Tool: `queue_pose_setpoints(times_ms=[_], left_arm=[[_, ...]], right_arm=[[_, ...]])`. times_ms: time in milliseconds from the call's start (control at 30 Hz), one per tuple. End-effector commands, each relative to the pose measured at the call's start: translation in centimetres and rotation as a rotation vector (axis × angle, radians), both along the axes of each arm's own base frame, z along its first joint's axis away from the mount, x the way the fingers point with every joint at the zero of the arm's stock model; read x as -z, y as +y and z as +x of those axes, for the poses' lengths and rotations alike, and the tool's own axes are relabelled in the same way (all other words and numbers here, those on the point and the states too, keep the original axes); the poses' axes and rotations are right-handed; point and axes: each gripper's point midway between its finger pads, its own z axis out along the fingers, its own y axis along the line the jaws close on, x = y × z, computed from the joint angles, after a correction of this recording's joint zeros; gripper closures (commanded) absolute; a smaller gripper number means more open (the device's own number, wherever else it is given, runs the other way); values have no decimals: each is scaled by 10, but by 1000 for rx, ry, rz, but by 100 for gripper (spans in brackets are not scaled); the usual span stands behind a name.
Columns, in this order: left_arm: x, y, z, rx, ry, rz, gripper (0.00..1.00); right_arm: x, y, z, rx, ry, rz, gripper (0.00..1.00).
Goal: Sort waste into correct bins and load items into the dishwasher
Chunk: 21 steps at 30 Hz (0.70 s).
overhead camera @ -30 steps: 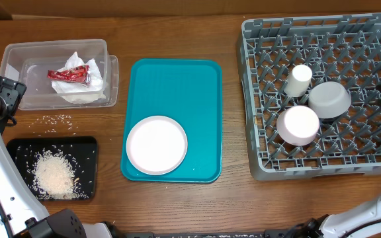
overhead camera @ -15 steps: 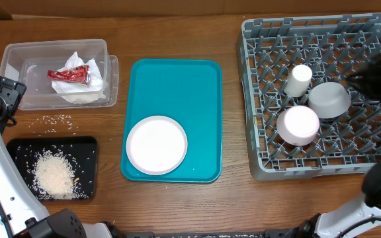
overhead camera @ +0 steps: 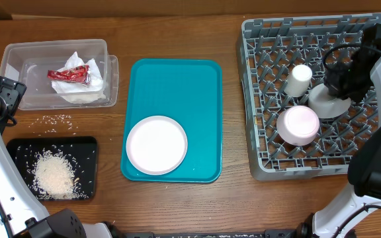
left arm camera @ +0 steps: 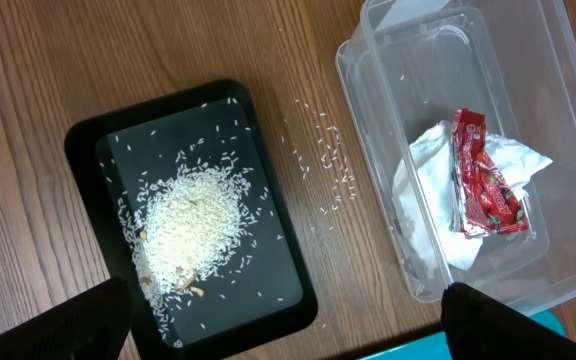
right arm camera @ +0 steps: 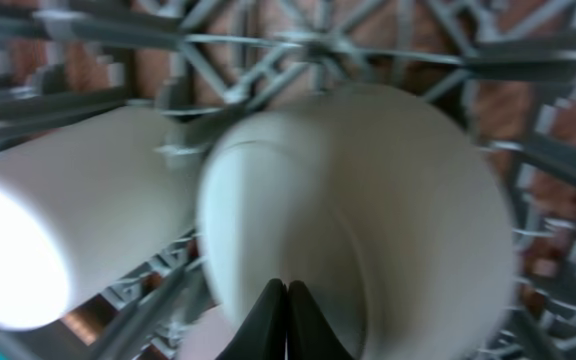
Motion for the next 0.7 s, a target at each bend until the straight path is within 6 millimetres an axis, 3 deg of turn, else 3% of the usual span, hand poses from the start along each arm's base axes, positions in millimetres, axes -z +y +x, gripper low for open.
queue_pose_setpoints(times_ms=[0, 233, 433, 533, 667], left_arm=[[3, 4, -2, 2, 22, 8, 0], [3, 4, -2, 2, 22, 8, 0], [3, 4, -2, 2, 22, 8, 0], [3, 4, -2, 2, 22, 8, 0], [3, 4, -2, 2, 22, 8, 0]], right_arm=[[-2, -25, -8, 75, 31, -90, 96], [-6, -39, -28, 121, 80, -83, 96], [-36, -40, -35, 145, 27, -87, 96], [-60, -23, -34, 123, -43, -36, 96], [-98, 28, -24, -3, -203, 148, 96]])
